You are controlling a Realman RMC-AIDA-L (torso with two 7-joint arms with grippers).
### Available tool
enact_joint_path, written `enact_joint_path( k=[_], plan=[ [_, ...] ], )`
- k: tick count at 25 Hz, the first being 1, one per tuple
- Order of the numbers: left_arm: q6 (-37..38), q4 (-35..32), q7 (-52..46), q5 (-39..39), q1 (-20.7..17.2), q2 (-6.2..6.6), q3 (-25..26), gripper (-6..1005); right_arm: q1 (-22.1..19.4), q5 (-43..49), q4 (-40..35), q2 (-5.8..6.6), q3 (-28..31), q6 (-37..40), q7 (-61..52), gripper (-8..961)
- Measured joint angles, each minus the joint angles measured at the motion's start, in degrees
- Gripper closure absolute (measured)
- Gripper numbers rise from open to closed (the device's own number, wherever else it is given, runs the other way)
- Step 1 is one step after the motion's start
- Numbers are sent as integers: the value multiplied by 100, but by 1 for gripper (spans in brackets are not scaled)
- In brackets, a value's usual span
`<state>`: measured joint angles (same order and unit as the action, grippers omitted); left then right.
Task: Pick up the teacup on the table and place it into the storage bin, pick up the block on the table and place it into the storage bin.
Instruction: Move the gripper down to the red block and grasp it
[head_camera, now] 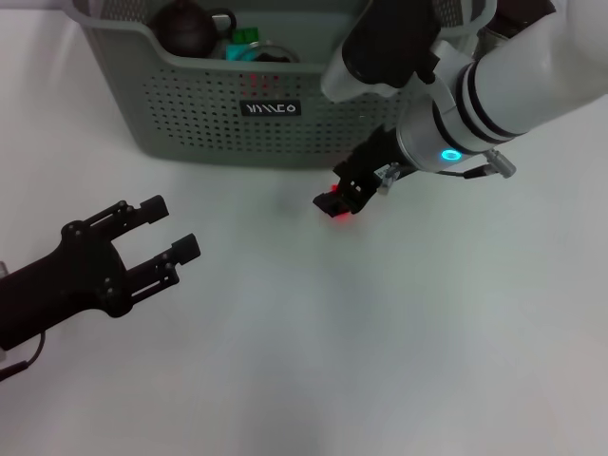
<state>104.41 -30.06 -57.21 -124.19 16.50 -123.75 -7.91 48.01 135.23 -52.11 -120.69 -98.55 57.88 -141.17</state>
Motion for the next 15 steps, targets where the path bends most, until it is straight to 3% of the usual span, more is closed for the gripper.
enact_joint_path(
  k=[15],
  plan=[
    [-86,9,-1,-22,-35,-8,0,286,139,-267,589,-33,-328,-575,-7,421]
  ],
)
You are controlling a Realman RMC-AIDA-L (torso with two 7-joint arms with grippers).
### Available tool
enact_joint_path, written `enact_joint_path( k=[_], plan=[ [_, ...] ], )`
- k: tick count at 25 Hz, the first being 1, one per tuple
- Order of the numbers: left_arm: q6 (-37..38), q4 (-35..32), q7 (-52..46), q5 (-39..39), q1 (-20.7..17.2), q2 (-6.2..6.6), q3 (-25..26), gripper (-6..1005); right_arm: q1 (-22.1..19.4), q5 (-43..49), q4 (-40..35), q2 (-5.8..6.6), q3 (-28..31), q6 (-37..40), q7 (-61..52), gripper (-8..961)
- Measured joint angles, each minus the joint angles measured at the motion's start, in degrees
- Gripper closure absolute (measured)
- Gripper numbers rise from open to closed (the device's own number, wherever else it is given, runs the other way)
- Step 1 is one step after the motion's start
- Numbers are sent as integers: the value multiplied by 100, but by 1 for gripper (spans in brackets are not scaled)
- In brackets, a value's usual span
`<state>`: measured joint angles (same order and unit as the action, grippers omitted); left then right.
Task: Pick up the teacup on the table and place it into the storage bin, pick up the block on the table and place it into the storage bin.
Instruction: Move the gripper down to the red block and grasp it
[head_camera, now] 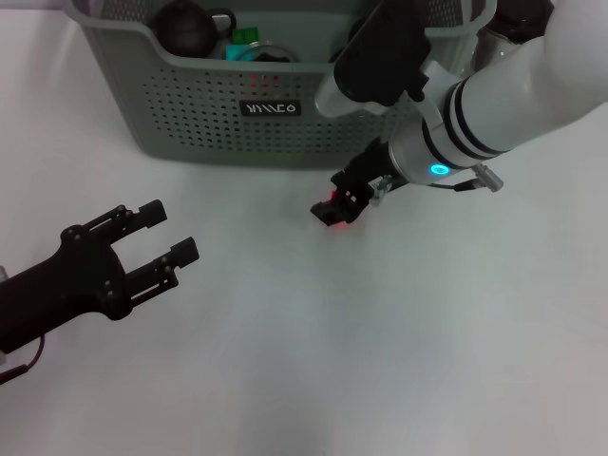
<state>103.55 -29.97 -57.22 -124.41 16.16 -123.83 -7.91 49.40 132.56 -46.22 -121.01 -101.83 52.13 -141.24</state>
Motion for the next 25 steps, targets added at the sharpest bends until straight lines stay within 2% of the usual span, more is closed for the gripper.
enact_joint_path(
  k=[4,14,21,25],
  plan=[
    [-3,1,0,0,0,0,0,286,67,-48,53,-1,-11,232,26,422],
    [-4,0,1,12,-5,-1,0,286,-239,-76,-744,69,118,1461,-5,422],
    [-33,13,3,-7,24,-1,0,286,-554,116,-1223,57,187,1065,219,423],
    [-37,27,3,3,9,-1,0,286,-562,-102,-1044,23,72,661,348,423]
  ],
)
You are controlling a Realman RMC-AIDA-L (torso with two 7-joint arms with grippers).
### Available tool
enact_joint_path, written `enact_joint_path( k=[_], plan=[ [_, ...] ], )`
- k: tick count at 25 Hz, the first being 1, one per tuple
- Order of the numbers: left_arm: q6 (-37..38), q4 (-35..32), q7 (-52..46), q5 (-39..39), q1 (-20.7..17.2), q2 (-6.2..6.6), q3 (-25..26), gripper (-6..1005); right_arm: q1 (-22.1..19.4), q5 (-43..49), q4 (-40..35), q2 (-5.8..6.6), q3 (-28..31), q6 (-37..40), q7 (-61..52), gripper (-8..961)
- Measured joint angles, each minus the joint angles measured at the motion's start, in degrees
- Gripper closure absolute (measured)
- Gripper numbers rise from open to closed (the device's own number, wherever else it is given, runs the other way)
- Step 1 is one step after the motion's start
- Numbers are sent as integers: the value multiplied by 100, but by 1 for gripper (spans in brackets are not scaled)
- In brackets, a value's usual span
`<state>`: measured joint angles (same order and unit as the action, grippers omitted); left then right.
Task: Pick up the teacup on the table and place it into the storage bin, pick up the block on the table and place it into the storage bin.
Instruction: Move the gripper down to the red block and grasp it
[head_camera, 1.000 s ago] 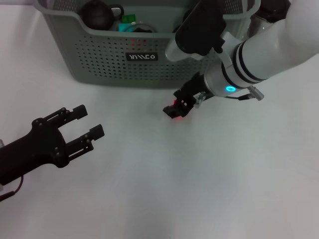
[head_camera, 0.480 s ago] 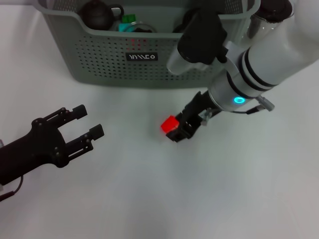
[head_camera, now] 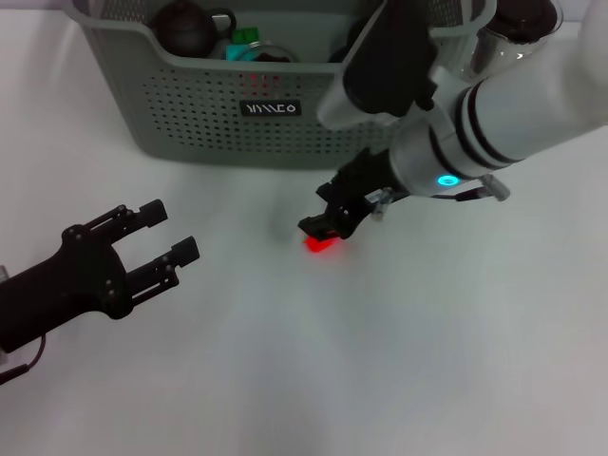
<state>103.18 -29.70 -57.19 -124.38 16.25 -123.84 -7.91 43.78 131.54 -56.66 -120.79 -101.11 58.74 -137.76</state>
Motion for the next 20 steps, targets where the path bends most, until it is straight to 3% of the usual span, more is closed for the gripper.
enact_joint_path(
  k=[10,20],
  plan=[
    [-1,0,-2,11,17,0,0,286,197,-607,796,-14,-353,-613,138,430],
    [5,0,-2,15,20,3,0,285,184,-597,671,49,-33,337,80,444]
  ],
)
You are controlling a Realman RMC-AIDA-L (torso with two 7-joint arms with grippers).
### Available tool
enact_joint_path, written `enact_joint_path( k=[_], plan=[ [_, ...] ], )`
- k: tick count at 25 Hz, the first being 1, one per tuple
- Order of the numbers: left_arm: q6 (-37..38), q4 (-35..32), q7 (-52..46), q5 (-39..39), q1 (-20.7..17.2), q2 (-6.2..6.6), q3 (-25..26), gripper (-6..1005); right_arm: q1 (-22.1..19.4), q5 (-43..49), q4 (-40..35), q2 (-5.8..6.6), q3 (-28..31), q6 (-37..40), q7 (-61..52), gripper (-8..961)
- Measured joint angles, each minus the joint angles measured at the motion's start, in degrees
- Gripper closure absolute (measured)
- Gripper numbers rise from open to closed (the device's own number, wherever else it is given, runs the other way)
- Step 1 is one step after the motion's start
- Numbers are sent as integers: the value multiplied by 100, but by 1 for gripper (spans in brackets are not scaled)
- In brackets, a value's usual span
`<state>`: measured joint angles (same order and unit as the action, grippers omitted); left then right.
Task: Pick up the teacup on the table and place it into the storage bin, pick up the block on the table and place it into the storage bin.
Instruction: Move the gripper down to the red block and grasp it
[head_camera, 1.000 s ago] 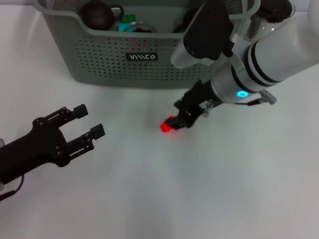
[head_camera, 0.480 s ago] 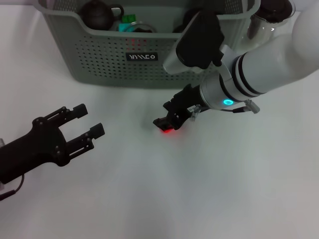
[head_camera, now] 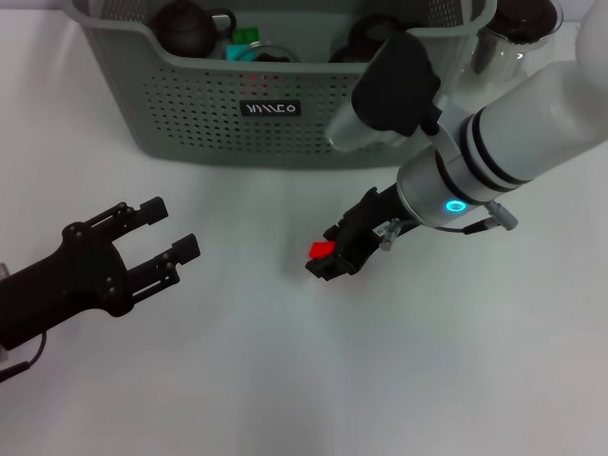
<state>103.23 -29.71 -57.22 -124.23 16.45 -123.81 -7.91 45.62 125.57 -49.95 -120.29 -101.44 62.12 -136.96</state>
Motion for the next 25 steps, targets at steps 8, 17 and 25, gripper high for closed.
enact_joint_path(
  k=[8,17,25],
  plan=[
    [3,6,0,-3,-12,-3,0,285,-32,465,-76,-25,41,49,0,454],
    [-1,9,2,0,-6,-2,0,285,-8,526,-77,-49,-93,-108,81,466],
    [-5,17,0,-4,-6,-2,0,285,-11,489,-76,-62,-248,-143,44,513]
  ],
)
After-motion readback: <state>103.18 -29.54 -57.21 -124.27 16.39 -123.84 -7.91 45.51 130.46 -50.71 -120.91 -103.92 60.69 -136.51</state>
